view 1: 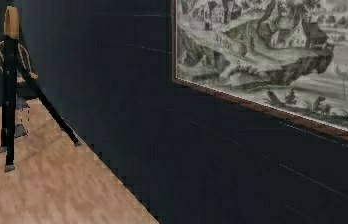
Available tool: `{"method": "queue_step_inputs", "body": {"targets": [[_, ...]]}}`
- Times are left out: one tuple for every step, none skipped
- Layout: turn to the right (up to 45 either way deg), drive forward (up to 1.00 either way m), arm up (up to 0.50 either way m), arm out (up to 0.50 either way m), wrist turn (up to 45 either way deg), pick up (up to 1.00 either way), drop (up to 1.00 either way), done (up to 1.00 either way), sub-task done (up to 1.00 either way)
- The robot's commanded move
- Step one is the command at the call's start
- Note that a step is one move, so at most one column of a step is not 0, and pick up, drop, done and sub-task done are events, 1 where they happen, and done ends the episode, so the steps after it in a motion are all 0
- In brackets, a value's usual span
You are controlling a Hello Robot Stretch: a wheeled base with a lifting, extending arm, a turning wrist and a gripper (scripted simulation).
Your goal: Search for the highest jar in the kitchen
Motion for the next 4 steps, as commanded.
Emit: {"method": "queue_step_inputs", "body": {"targets": [[-39.0,0.00,0.00,0.00,0.0,0.00,0.00,0.00,0.00],[0.0,0.45,0.00,0.00,0.0,0.00,0.00,0.00,0.00],[-27.0,0.00,0.00,0.00,0.0,0.00,0.00,0.00,0.00],[0.0,1.00,0.00,0.00,0.0,0.00,0.00,0.00,0.00]]}}
